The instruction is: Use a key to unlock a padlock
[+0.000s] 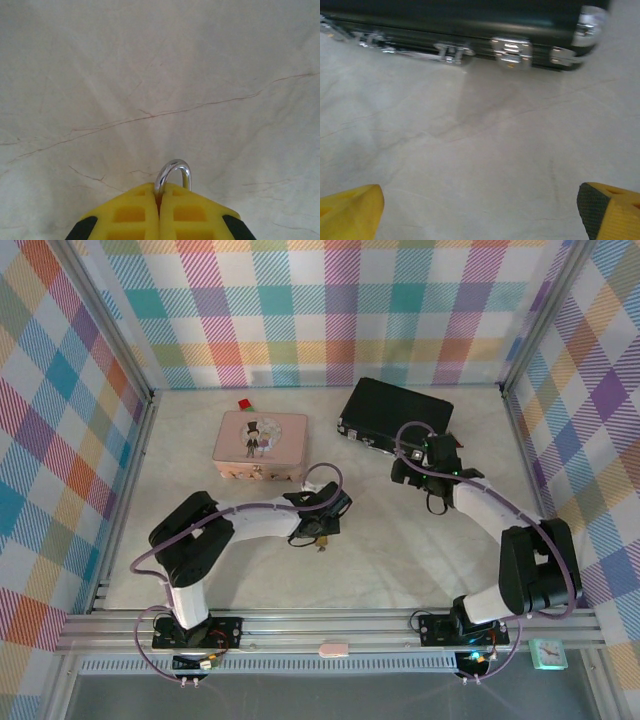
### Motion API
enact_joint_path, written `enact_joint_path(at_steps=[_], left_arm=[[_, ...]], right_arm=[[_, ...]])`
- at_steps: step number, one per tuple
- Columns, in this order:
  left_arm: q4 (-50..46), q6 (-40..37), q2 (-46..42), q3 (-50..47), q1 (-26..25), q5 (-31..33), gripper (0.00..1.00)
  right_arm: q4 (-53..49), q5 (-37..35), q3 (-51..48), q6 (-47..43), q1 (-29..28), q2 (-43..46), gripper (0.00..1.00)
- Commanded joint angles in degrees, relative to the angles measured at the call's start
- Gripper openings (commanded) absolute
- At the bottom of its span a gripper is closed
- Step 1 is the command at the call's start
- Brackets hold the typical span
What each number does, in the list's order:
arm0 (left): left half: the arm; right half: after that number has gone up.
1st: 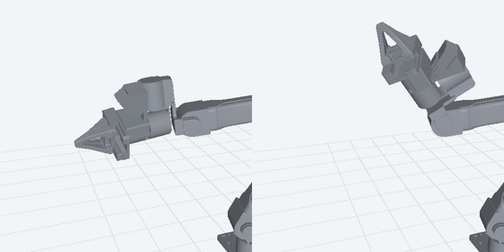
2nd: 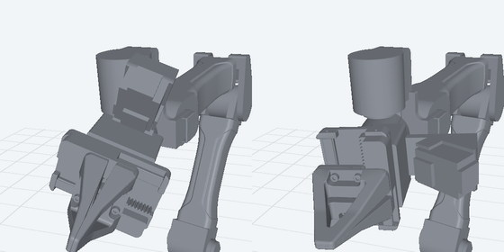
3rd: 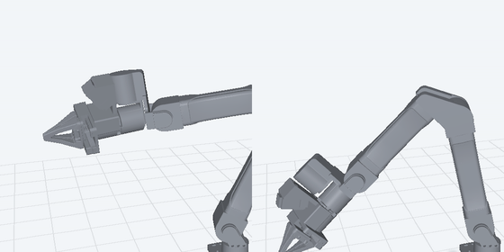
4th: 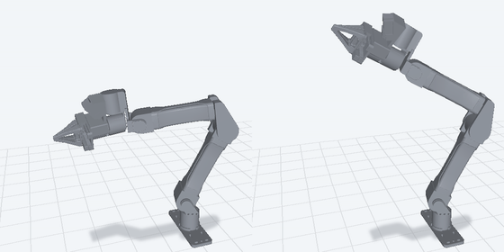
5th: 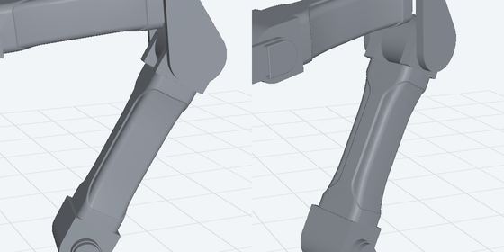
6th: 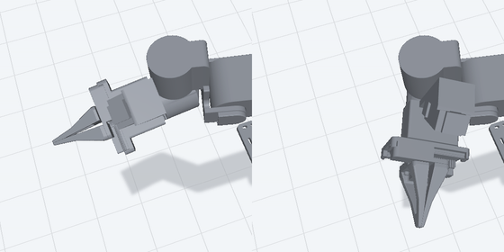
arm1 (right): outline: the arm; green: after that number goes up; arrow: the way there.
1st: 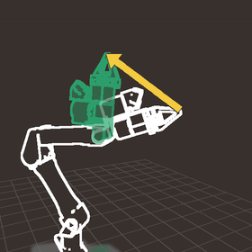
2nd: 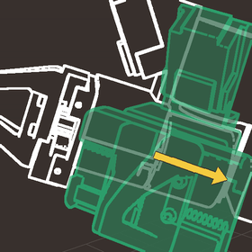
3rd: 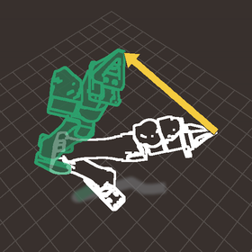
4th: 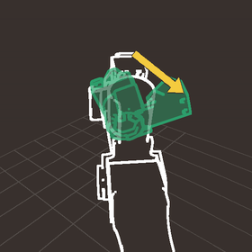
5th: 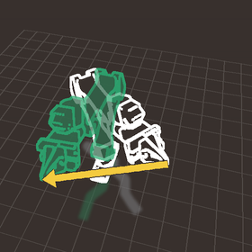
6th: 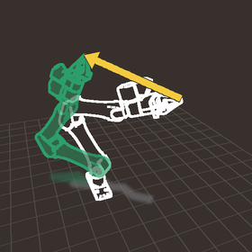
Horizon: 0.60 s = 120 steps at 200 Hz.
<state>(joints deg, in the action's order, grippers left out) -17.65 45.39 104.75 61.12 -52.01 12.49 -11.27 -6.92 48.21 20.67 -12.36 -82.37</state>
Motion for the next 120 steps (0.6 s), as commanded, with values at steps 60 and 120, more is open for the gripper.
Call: enact_joint_path(at_steps=[60,120], left_arm=[[-3.2,-1.5,-4.2,1.2,-0.3,4.7,0.59],[-6.7,-17.8,-19.4,-0.2,9.2,18.2,0.9]], right_arm=[[7.0,-0.6,-3.4,-3.6,7.2,1.9,0.99],[22.4,-9.4,-8.9,-13.7,8.4,-1.0,0.99]])
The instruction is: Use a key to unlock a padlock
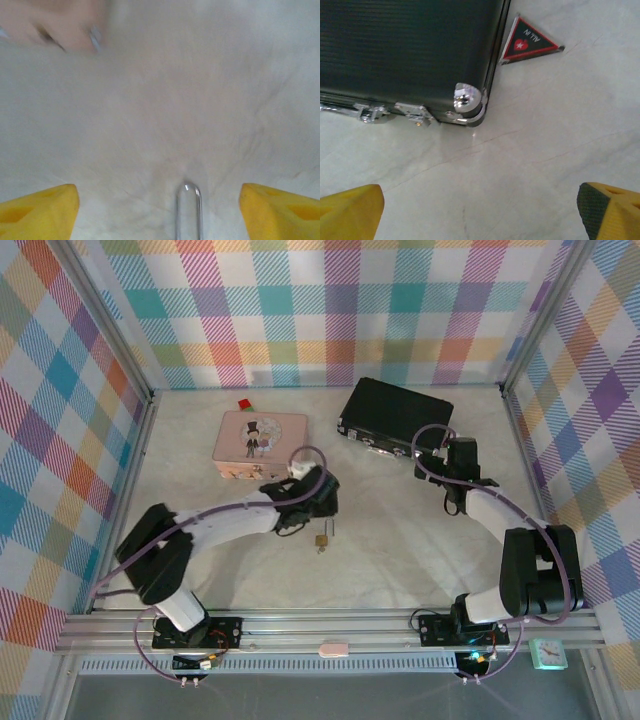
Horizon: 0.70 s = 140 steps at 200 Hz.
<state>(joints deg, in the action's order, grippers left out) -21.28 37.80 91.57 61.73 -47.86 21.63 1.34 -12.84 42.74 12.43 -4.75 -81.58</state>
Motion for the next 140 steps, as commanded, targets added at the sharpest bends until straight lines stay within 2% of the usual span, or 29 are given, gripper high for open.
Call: enact_joint_path(at_steps=[1,16,36,51,67,74,90,116,123,130,140], left_arm=[[-3.1,-10.6,-6.4,-0.8,5.2,9.3,0.9],[-2.5,-15.9,-10.0,-1.5,9.1,12.6,0.94],[2.6,-22.0,-14.9,-4.9,16.0,11.8,0.96],[8.4,-23.2,-18.0,-8.6,21.7,11.0,0.96],[14.3,-23.8,-20.6,-13.2,26.5,11.4,0.95],[17.0,-24.4,-21.4,-15.3,27.9,12.6,0.95],[23.7,-26.9,-22.2,-20.2,30.4,15.2,0.95],[31.2,-30.0,-20.0,-25.2,34.4,16.0,0.95],[32.7,-31.1,-18.8,-25.9,35.0,17.0,0.95],[34.4,-32.4,-17.5,-26.6,35.3,17.7,0.94],[37.5,-34.1,-15.8,-27.6,35.8,18.3,0.94]], right_arm=[[10.2,-3.5,-3.6,-5.6,0.7,-1.8,0.99],[16.6,-3.4,-6.4,-7.3,0.8,-2.1,0.99],[26.6,-2.9,-10.2,-8.4,1.6,-2.5,0.99],[26.3,-1.5,-10.1,-7.3,2.8,-2.9,0.99],[34.1,-0.8,-14.7,-7.0,3.2,-3.3,0.99],[39.3,-0.5,-16.6,-7.4,3.2,-3.4,0.99],[40.3,1.2,-17.6,-7.9,3.3,-3.0,0.99],[40.6,6.9,-17.2,-9.7,3.5,-4.3,0.99],[43.9,7.4,-19.0,-9.9,3.7,-5.6,0.99],[51.4,6.4,-20.9,-9.9,3.7,-7.3,0.99],[46.6,5.3,-20.1,-9.1,3.7,-5.7,0.99]])
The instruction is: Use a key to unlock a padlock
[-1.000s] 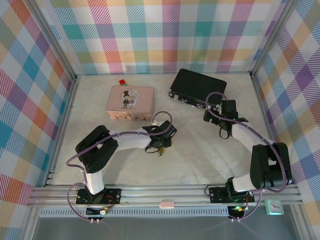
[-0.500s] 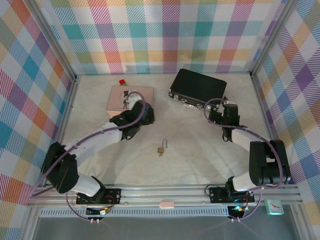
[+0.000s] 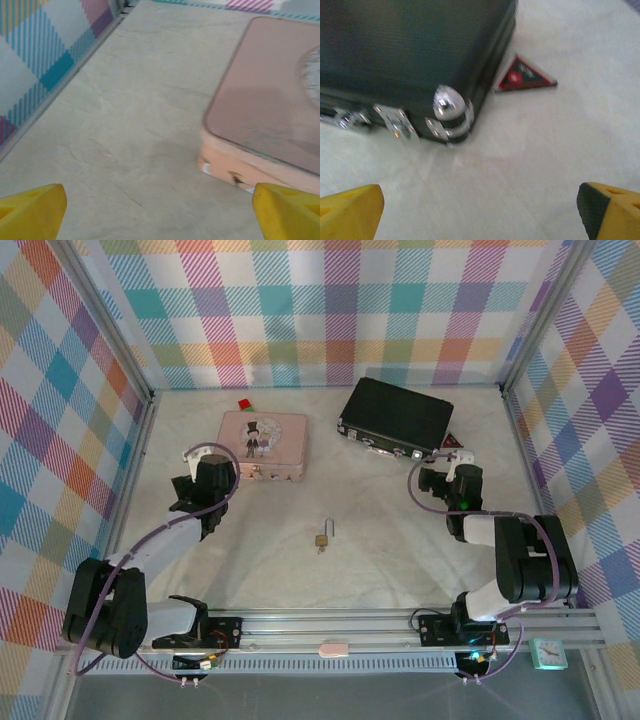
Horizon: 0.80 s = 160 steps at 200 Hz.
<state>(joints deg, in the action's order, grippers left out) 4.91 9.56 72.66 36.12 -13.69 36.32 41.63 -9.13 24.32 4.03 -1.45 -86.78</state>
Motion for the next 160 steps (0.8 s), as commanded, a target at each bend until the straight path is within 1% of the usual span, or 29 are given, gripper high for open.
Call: enact_joint_path(at_steps=[1,8,17,25,33,50,56,61,65,68,74,83,92,101,108,113,120,130,144,160], left_arm=[[11.5,-6.0,3.3,-2.1,1.7,3.6,0.94],[14.0,-7.2,4.5,-3.0,2.0,3.3,0.94],[16.9,-8.3,5.9,-4.1,2.4,2.4,0.95],[19.3,-9.0,7.1,-5.0,2.8,1.1,0.94],[21.7,-9.4,8.2,-6.0,3.2,0.0,0.94],[28.8,-10.1,10.1,-8.5,4.3,-3.0,0.94],[28.0,-10.0,10.1,-8.3,4.5,-4.1,0.93],[27.6,-9.8,10.2,-8.0,5.0,-5.7,0.86],[28.1,-10.0,10.4,-8.1,5.2,-7.2,0.84],[28.0,-10.1,10.4,-8.0,5.4,-8.3,0.81],[28.2,-10.1,10.4,-7.9,5.6,-10.6,0.8],[31.0,-10.0,10.6,-9.1,5.9,-14.3,0.8],[38.6,-9.7,13.2,-11.5,6.7,-18.0,0.8],[45.4,-9.6,17.3,-12.9,7.3,-18.2,0.81],[45.3,-9.4,17.3,-13.3,7.5,-19.1,0.81],[45.5,-8.8,17.2,-13.7,7.6,-18.3,0.81],[48.0,-8.8,17.8,-14.3,7.7,-17.7,0.82],[46.4,-8.6,17.3,-14.1,7.7,-17.9,0.81],[47.1,-8.7,17.7,-13.9,7.8,-17.9,0.83],[47.1,-8.8,17.7,-14.0,7.7,-17.9,0.89]], right_arm=[[6.8,1.5,-1.8,-0.8,0.4,-0.7,0.99],[10.2,1.5,-2.4,-1.0,0.4,-1.7,0.99],[6.8,1.5,-1.7,-0.8,0.4,-0.7,0.99],[8.4,1.3,-2.0,-1.1,0.2,-1.3,0.99],[7.1,1.3,-1.7,-0.9,0.2,-0.8,0.99],[7.4,1.3,-1.9,-0.9,0.2,-0.8,0.99],[7.9,1.3,-2.0,-1.0,0.2,-1.0,0.99],[7.6,1.4,-1.8,-1.0,0.2,-0.9,0.99],[7.6,1.4,-1.9,-1.0,0.2,-0.8,0.99],[7.7,1.4,-1.9,-1.0,0.2,-0.9,0.99],[7.7,1.4,-1.9,-1.2,0.2,-0.9,0.99],[7.6,1.5,-1.9,-1.1,0.3,-0.9,0.99],[7.4,2.1,-1.7,-1.2,0.2,-0.9,0.99],[7.3,2.4,-1.6,-1.4,0.2,-1.0,0.99],[7.2,2.4,-1.6,-1.4,0.2,-1.0,0.99],[7.2,2.4,-1.6,-1.4,0.2,-1.0,0.99],[7.2,2.4,-1.6,-1.4,0.2,-1.0,0.99],[7.2,2.4,-1.6,-1.5,0.3,-0.9,0.99],[7.3,2.4,-1.6,-1.5,0.2,-1.0,0.99],[7.3,2.4,-1.6,-1.5,0.3,-0.9,0.99]])
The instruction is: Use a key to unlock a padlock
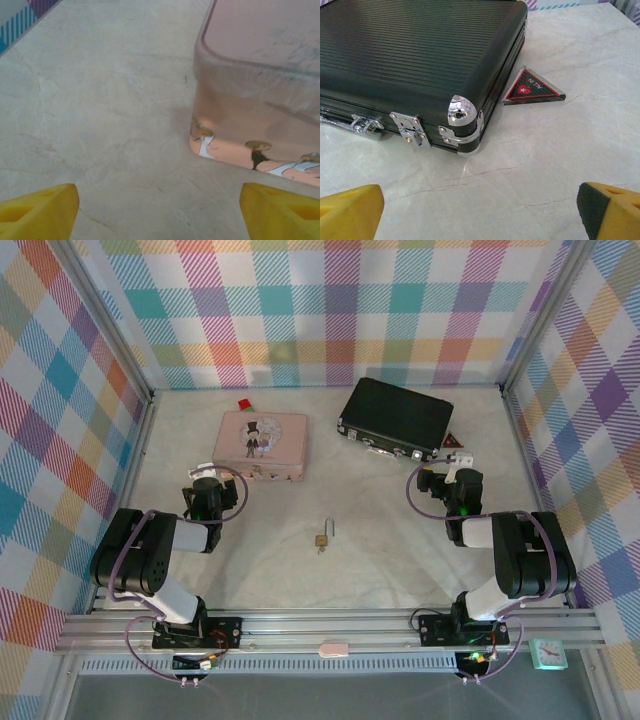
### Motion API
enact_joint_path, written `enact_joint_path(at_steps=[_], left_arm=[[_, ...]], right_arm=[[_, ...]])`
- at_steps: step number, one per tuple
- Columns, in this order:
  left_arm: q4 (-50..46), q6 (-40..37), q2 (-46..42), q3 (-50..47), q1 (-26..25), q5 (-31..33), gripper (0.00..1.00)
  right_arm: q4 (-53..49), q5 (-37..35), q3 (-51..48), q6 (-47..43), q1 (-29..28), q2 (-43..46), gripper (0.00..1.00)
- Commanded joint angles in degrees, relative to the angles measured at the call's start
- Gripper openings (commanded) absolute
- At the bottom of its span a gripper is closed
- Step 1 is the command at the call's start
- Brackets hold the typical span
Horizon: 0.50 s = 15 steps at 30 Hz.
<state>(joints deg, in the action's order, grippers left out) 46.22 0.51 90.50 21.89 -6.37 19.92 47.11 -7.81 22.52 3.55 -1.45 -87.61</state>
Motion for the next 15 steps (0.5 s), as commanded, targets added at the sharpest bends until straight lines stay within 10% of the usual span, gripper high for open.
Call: enact_joint_path(at_steps=[1,15], left_arm=[[5.7,0.3,-0.2,0.3,0.4,-1.5,0.89],[5.4,0.3,-0.1,0.3,0.4,-1.5,1.0]], right_arm=[[1.8,1.1,0.2,-1.1,0.3,-0.1,0.99],[1.8,1.1,0.1,-0.9,0.2,-0.1,0.99]])
